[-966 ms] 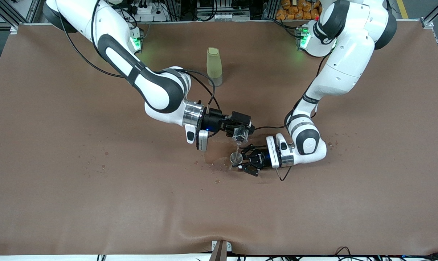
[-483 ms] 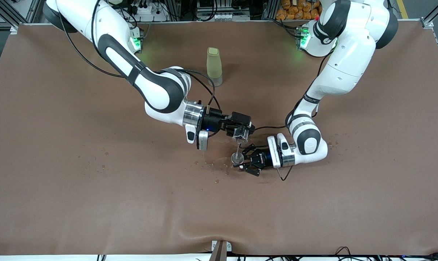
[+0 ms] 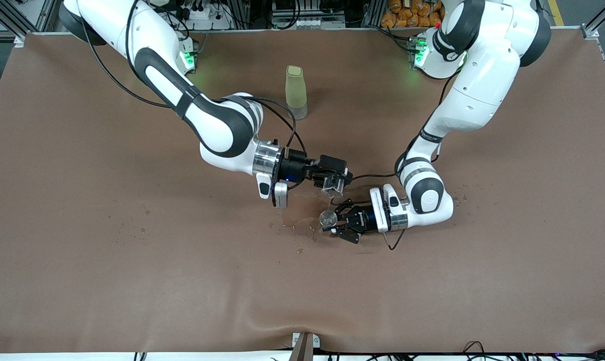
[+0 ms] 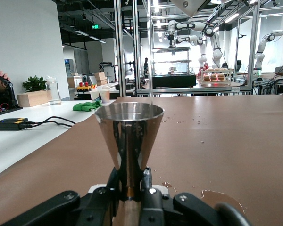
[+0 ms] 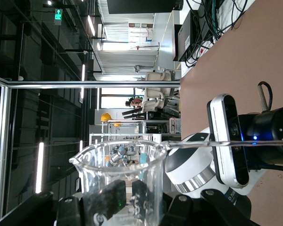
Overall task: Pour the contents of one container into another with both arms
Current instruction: 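Tilt the beaker further, pouring into the jigger held by the left gripper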
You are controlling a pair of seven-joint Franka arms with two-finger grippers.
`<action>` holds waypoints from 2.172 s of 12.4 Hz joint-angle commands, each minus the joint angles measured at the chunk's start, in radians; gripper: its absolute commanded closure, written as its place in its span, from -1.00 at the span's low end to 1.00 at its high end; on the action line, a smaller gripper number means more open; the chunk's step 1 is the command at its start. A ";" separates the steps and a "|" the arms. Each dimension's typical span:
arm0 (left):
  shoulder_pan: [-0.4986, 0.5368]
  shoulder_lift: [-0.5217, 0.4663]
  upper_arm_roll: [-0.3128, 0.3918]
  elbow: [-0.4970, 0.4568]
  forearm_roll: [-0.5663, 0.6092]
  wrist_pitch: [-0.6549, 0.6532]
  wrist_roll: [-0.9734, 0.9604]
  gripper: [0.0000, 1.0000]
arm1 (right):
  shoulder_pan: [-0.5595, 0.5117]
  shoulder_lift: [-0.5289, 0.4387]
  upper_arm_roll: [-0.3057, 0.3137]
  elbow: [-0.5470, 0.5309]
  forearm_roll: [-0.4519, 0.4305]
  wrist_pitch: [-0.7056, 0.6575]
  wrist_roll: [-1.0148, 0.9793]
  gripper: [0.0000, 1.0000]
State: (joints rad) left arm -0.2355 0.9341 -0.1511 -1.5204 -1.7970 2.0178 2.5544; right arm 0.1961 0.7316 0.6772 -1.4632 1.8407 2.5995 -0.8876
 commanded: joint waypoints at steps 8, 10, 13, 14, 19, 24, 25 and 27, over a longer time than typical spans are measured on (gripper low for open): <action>0.008 -0.038 -0.004 -0.041 0.025 -0.010 -0.031 1.00 | 0.059 0.000 -0.082 0.050 -0.058 -0.039 0.185 1.00; 0.008 -0.038 -0.004 -0.044 0.025 -0.020 -0.034 1.00 | 0.063 0.009 -0.091 0.072 -0.058 -0.041 0.222 1.00; 0.010 -0.049 -0.004 -0.066 0.025 -0.036 -0.039 1.00 | 0.074 0.026 -0.108 0.093 -0.058 -0.058 0.283 1.00; 0.010 -0.049 -0.004 -0.066 0.025 -0.037 -0.039 1.00 | 0.078 0.029 -0.108 0.102 -0.058 -0.058 0.295 1.00; 0.010 -0.049 -0.002 -0.066 0.025 -0.037 -0.045 1.00 | 0.089 0.037 -0.116 0.115 -0.057 -0.058 0.372 1.00; 0.033 -0.061 -0.004 -0.066 0.076 -0.037 -0.066 1.00 | 0.089 0.035 -0.116 0.116 -0.051 -0.059 0.453 1.00; 0.038 -0.063 -0.007 -0.067 0.097 -0.039 -0.075 1.00 | 0.089 0.037 -0.116 0.122 -0.048 -0.059 0.455 1.00; 0.036 -0.063 -0.007 -0.069 0.097 -0.039 -0.076 1.00 | 0.089 0.035 -0.116 0.126 -0.047 -0.068 0.507 1.00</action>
State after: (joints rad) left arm -0.2082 0.9099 -0.1512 -1.5513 -1.7193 1.9885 2.4941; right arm 0.2627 0.7532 0.5765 -1.3775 1.8020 2.5395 -0.4434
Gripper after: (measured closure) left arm 0.797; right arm 0.850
